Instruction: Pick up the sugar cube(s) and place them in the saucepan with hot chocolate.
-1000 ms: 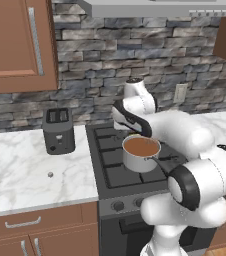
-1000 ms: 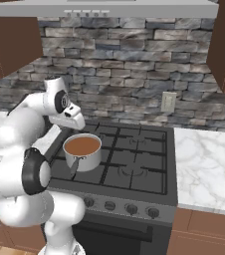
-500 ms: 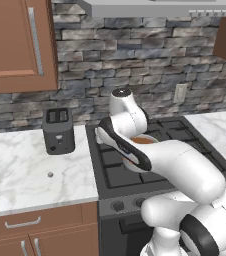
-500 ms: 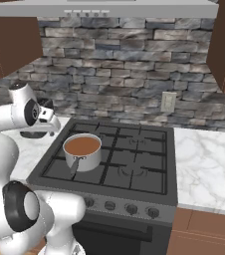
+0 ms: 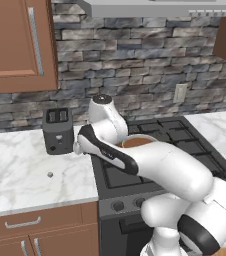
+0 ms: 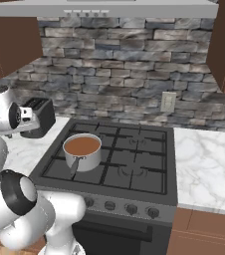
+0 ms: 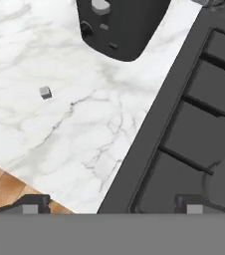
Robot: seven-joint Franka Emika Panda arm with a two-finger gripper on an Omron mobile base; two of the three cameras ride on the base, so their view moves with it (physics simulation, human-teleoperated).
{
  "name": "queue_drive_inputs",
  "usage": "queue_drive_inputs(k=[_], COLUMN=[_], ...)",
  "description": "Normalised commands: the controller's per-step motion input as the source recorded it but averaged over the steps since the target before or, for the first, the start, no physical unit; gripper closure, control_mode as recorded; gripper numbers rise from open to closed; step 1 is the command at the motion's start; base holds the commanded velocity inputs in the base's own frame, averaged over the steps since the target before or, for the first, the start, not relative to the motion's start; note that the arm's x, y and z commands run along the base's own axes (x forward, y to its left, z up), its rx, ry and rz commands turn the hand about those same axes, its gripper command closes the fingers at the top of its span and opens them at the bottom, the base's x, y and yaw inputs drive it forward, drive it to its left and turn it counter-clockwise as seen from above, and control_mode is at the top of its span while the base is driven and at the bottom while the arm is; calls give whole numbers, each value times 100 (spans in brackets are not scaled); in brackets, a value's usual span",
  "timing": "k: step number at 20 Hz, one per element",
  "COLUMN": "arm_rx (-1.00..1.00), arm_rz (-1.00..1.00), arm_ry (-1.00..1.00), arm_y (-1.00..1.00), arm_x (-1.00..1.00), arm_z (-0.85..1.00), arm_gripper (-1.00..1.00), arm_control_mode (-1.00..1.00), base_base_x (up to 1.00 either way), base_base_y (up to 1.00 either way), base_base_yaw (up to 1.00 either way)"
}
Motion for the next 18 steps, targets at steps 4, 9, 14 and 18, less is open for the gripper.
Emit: queue_drive_inputs(k=[4,9,14,18], arm_rx=[0,0,0,0], arm_rz=[13,-1,0,0], arm_ry=[1,-2,0,8], arm_y=[77,68,65,53], arm_x=[6,26,15,0], arm_z=[-5,-7,-6,-32], arm_gripper=[-100,-100,-100,-100], arm_control_mode=[-100,-100,-100,-100], base_base_x=[0,0,0,0], base_base_y=[0,0,0,0], base_base_yaw=[0,0,0,0])
